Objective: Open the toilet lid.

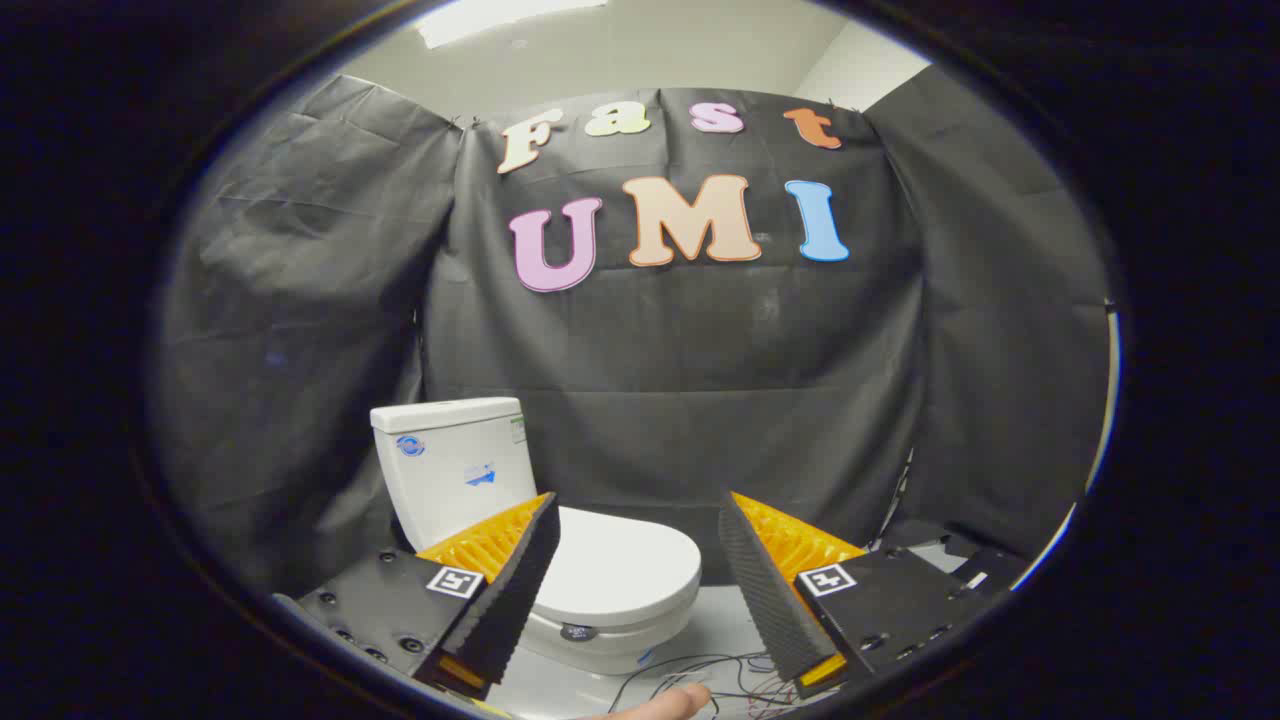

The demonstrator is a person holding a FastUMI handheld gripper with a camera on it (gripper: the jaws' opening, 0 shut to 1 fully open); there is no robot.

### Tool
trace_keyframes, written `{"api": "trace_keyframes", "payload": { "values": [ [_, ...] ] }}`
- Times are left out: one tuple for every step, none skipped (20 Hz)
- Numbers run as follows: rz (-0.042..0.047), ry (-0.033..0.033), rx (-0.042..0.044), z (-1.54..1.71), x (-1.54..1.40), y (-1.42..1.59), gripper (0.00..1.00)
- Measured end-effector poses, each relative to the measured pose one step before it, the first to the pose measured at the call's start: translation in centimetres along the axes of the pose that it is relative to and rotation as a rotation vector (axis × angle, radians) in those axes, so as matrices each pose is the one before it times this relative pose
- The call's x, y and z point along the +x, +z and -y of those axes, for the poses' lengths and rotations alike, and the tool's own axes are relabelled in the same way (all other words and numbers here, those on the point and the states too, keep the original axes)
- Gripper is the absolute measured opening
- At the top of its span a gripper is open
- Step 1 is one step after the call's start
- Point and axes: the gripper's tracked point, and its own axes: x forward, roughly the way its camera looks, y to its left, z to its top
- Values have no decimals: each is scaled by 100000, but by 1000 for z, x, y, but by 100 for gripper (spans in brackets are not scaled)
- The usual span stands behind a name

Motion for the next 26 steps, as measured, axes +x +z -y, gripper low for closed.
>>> {"api": "trace_keyframes", "payload": {
  "values": [
    [-264, 13, -304, -58, 47, -23, 98],
    [-246, 62, -318, 35, -17, -85, 98],
    [173, -107, 194, 38, 35, 97, 98],
    [-49, -15, -15, -48, -13, -45, 98],
    [8, 52, -73, -40, -5, 44, 98],
    [-31, -1, 70, 54, 20, -51, 98],
    [12, -9, 19, -6, -4, 34, 98],
    [-48, 0, -3, -12, 2, -33, 98],
    [-12, -1, -7, -8, -31, 47, 98],
    [27, -2, -6, 2, 13, -40, 98],
    [-6, -23, 2, 2, 25, 43, 98],
    [-31, -7, -38, 7, -1, -62, 98],
    [-22, 3, -40, 0, -10, 36, 98],
    [69, -13, 28, 9, -36, -11, 99],
    [-42, 68, -124, -64, 36, 22, 98],
    [51, -8, -8, 39, 32, -71, 99],
    [-33, -58, 1, 10, 1, 47, 98],
    [26, -68, 4, 9, 2, -33, 98],
    [206, -38, -45, 10, 19, 97, 99],
    [-128, -31, -50, -42, 271, -103, 99],
    [-330, 353, -420, -156, 41, -138, 98],
    [553, -77, 13, 171, -188, 72, 98],
    [-162, -365, 48, 49, -22, 85, 98],
    [-20, -15, 241, -117, 36, -159, 98],
    [584, -61, -119, 12, 126, 191, 98],
    [-167, -137, 234, 64, 250, -123, 98]
  ]
}}
